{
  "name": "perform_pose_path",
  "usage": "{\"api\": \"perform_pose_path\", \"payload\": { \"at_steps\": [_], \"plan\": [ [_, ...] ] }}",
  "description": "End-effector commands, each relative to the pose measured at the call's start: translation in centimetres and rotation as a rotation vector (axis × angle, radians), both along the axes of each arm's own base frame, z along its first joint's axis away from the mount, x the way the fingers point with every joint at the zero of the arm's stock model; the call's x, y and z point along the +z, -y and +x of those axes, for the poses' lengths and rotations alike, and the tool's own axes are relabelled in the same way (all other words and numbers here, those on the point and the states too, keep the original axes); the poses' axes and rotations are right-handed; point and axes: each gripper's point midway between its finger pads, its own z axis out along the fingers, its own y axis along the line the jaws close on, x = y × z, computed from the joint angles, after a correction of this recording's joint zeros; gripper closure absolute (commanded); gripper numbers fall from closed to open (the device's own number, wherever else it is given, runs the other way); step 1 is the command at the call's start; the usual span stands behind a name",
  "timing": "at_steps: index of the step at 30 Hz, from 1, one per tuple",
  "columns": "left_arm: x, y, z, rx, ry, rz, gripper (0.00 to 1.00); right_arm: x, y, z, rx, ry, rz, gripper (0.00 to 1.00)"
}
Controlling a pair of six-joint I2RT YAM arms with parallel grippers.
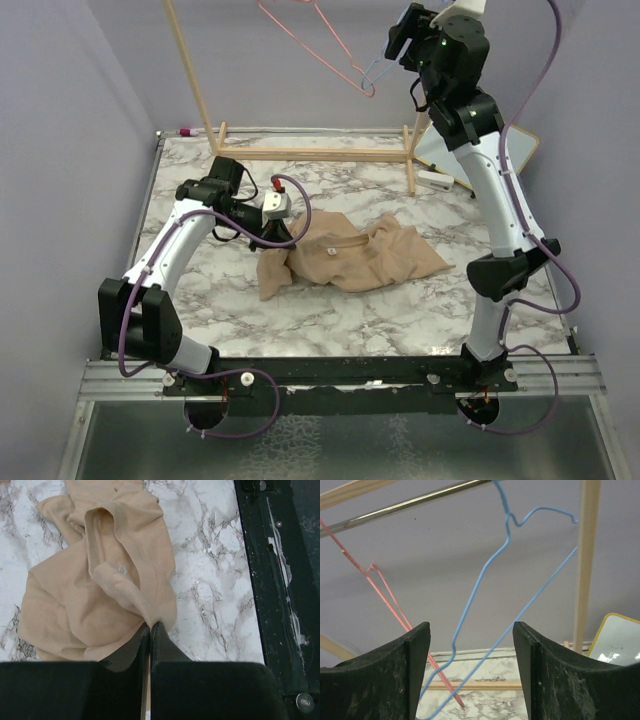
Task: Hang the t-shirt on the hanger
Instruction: Pick up the hanger from the clothesline.
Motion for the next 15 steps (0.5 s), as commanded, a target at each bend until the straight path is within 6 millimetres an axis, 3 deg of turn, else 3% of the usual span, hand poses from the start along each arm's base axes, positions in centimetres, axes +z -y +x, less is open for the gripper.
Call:
{"api": "perform_pose_path", "payload": {
  "at_steps": [1,9,15],
  "plan": [
    [1.6,0.7,-0.7,-0.028,0.031,-0.071,1.0,1.3,-1.4,1.4,0.041,0.068,0.07,0.34],
    [1.3,0.7,-1.3,-0.03,0.019,-0.08,1.0,-1.8,-1.3,3.5,-0.017,0.023,0.063,0.35],
    [1.3,0.8,-1.2,-0.028,0.021,-0.086,1.0,-4.1,-2.1,5.1,-0.006,-0.016,0.042,0.43]
  ]
}}
